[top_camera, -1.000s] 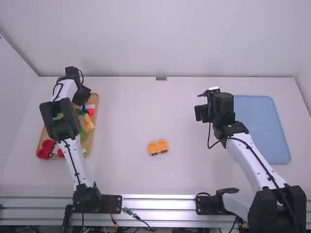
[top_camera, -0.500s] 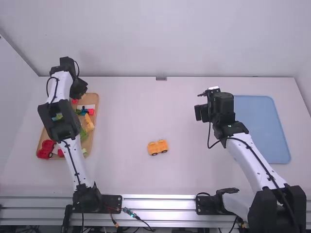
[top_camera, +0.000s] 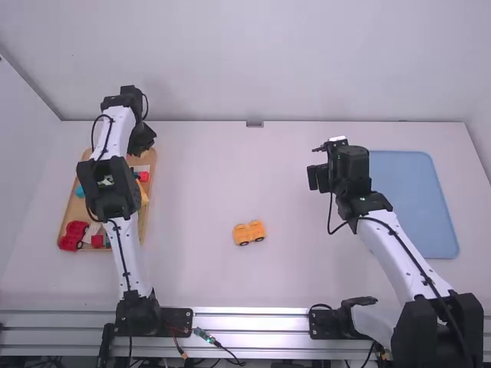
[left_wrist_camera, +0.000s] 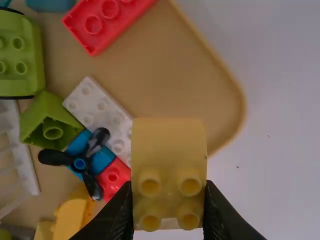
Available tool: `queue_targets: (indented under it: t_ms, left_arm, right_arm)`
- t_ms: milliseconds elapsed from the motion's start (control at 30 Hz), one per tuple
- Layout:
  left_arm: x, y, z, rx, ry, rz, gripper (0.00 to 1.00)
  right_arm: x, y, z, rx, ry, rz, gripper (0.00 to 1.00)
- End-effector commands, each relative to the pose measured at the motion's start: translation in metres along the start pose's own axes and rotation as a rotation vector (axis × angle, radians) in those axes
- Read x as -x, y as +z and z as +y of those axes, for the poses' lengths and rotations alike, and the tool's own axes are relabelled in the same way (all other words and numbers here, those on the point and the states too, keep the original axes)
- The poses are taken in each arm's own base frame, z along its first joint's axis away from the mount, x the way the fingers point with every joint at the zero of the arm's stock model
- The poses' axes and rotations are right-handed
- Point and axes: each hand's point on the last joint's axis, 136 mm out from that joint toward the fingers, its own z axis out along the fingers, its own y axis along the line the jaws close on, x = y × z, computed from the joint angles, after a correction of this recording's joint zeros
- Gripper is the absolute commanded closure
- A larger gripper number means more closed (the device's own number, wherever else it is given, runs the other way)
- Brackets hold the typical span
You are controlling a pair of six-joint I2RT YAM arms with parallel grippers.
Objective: Assemble lego blocks to make yellow taxi
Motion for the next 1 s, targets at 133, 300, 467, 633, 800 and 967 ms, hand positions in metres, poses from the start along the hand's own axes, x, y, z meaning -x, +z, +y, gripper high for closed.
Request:
queue_targets:
  t_ms: [133, 300, 467, 633, 800, 967]
  left_arm:
    - [-0.011, -0.056, -0.036, -0.061, 0.122, -0.157, 0.98]
    - [-0.034, -0.077, -0.036, -0.126, 0.193, -0.213, 0.98]
    - [-0.092, -0.087, -0.015, -0.222, 0.356, -0.151, 0.98]
    - [-0.153, -0.087, 0.008, -0.253, 0.381, -0.028, 0.99]
    - [-0.205, -0.083, 0.015, -0.245, 0.423, -0.01, 0.99]
    - [-0.233, -0.083, 0.027, -0.205, 0.321, -0.077, 0.98]
  right_arm:
    - [0.005, -0.002, -0.001, -0.003, 0.009, -0.001, 0.01]
    - [0.002, -0.002, -0.001, 0.0, 0.008, 0.009, 0.01]
    - [0.004, -0.002, 0.001, 0.011, 0.009, 0.0, 0.01]
    - [0.007, -0.002, 0.007, 0.047, 0.009, -0.012, 0.01]
    - [0.005, -0.002, 0.007, 0.047, 0.009, -0.006, 0.01]
    - [0.005, -0.002, 0.008, 0.051, 0.008, -0.005, 0.01]
